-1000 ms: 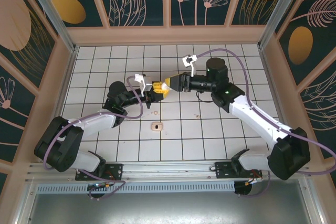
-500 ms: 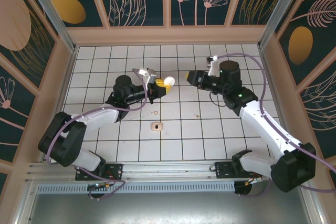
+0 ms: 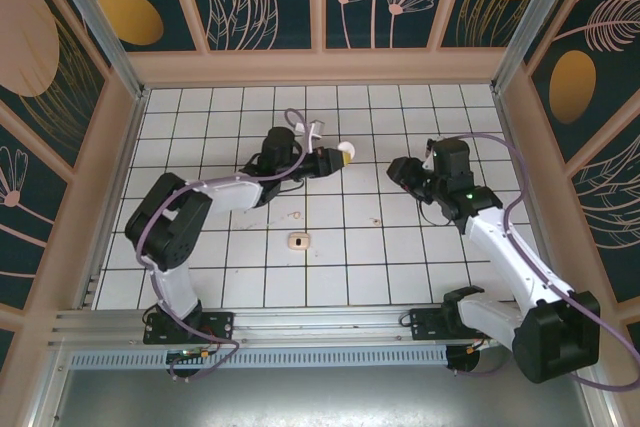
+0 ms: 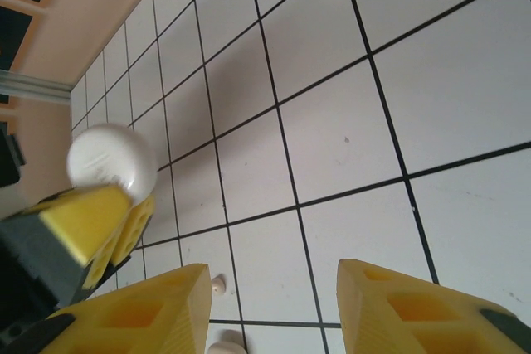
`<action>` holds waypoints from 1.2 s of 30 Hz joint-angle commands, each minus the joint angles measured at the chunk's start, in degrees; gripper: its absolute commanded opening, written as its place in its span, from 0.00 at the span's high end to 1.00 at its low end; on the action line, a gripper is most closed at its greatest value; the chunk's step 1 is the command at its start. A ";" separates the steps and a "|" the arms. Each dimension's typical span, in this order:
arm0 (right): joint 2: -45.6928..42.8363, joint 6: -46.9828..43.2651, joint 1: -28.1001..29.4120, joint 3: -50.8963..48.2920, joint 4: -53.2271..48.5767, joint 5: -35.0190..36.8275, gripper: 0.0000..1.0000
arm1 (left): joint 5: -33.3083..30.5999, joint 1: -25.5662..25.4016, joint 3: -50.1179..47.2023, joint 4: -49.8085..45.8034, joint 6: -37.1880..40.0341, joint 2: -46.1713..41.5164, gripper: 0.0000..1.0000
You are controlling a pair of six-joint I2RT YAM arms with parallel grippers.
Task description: Insert the wireless bluetooth earbuds into the charging case
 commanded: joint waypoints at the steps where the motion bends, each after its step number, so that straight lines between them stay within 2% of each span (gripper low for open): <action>1: -2.19 1.09 -0.38 -1.90 -1.25 1.60 0.55 | -3.67 -1.37 5.44 -10.99 -5.99 4.23 0.89; 4: -3.42 1.83 -0.36 -3.41 -0.20 1.10 0.56 | -4.43 -2.46 10.39 -17.23 -5.86 8.48 0.89; 21: -5.02 1.49 0.30 -5.38 -1.77 -0.16 0.55 | -6.06 -6.03 23.57 -26.64 -6.50 20.18 0.84; 36: -8.16 2.75 0.78 -6.42 -3.22 0.63 0.55 | -7.66 -6.94 27.38 -29.37 -5.82 23.62 0.78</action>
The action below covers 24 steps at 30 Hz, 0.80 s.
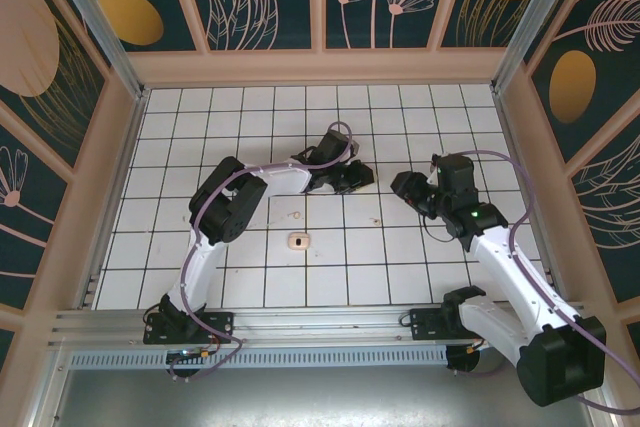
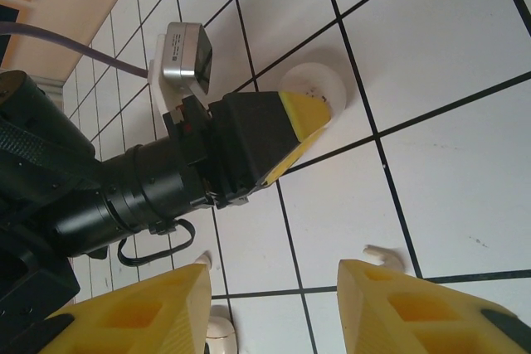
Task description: Insert the wireless bluetooth earbuds into the charging case
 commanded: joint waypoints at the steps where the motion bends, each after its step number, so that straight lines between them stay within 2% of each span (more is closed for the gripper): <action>1: -1.32 0.98 0.56 -0.75 -1.49 0.67 0.55 | -1.49 -0.32 1.43 -1.77 0.43 1.27 0.77; 8: -1.37 1.09 0.78 -0.58 -1.53 0.85 0.55 | -2.50 -0.30 1.46 -2.86 1.58 1.18 0.67; 24: -1.21 1.40 1.31 0.51 -1.80 1.29 0.54 | -8.12 -0.31 1.15 -9.58 7.30 -3.73 0.59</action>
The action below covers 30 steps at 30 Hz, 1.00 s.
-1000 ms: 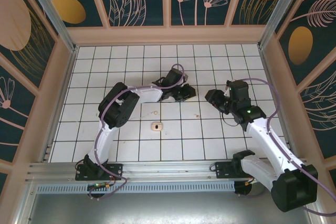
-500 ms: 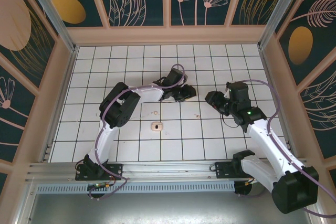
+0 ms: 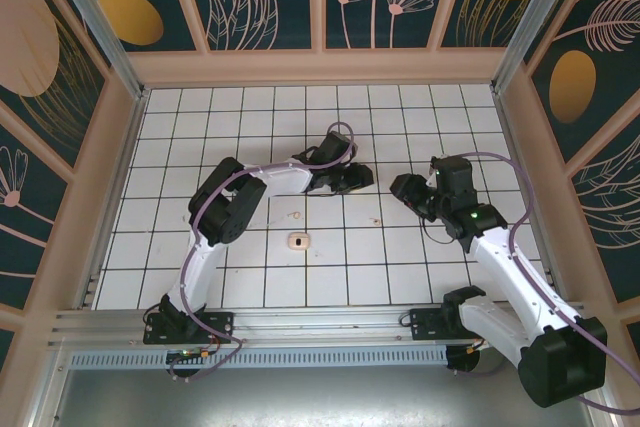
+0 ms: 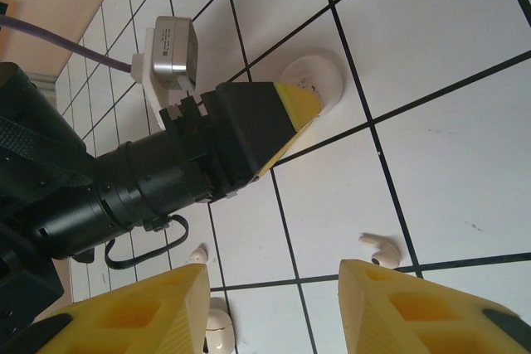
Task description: Insert the wireless bluetooth earbuds into the charging case
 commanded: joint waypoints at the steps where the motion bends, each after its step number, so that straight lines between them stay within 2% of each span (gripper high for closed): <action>1: -0.79 0.52 0.59 0.84 -0.58 0.85 0.54 | -3.15 0.05 0.63 -5.01 3.19 -3.39 0.59; 12: 1.77 0.13 2.87 3.34 0.19 1.03 0.54 | -8.55 0.05 -4.59 -11.71 8.40 -13.23 0.57; 23: 8.85 -1.34 8.63 6.85 1.41 1.83 0.54 | -16.74 0.07 -15.53 -30.50 13.16 -31.54 0.53; 30: 10.03 -1.61 10.19 7.76 1.36 3.08 0.51 | -19.27 0.03 -21.36 -40.56 12.76 -37.79 0.45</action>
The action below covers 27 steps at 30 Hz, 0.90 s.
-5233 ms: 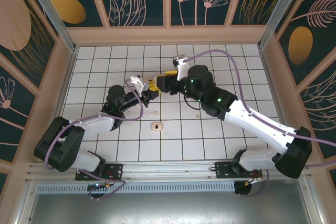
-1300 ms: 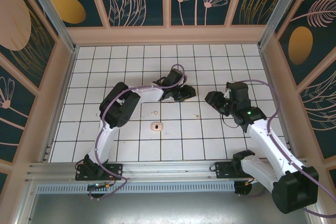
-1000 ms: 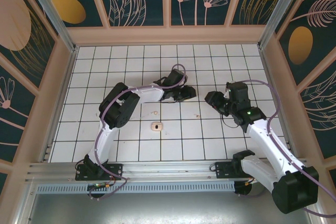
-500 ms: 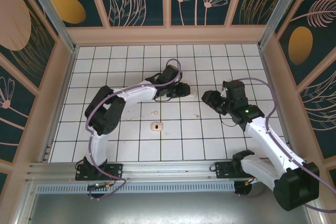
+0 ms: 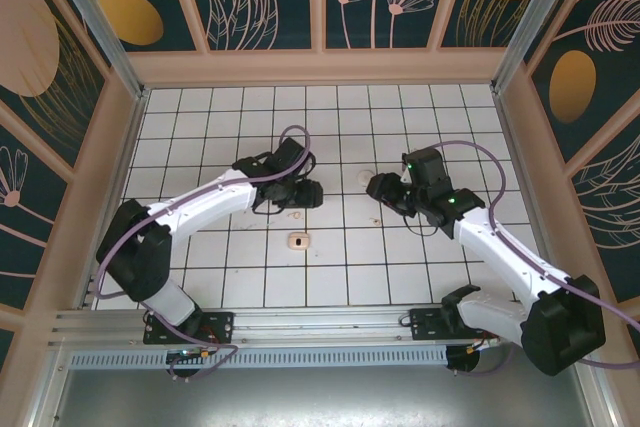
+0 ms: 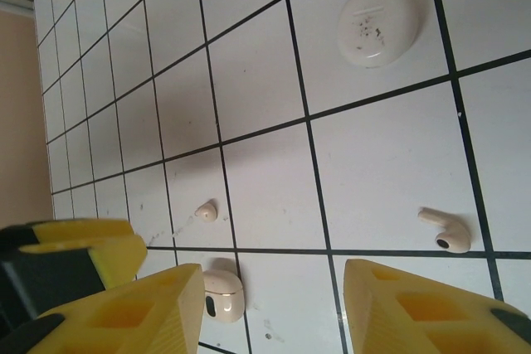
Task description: Insert the wireless bluetooth earbuds into the charging case
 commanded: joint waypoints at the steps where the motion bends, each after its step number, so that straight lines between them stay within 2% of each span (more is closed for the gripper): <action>1: 0.00 -1.24 0.75 2.32 0.76 2.71 0.51 | -2.33 0.04 -2.10 -8.04 -0.22 -2.01 0.45; 6: -0.08 -0.74 1.08 2.37 0.54 3.60 0.49 | -2.51 -0.16 -3.72 -7.98 -2.82 -2.78 0.43; 16: -0.07 -0.90 1.40 2.54 -0.29 4.15 0.47 | -1.44 -3.67 -4.38 -8.88 -4.23 2.12 0.38; 27: -0.71 -0.69 1.75 1.76 -0.34 4.55 0.45 | -1.51 -4.08 -4.03 -8.40 -4.77 5.57 0.35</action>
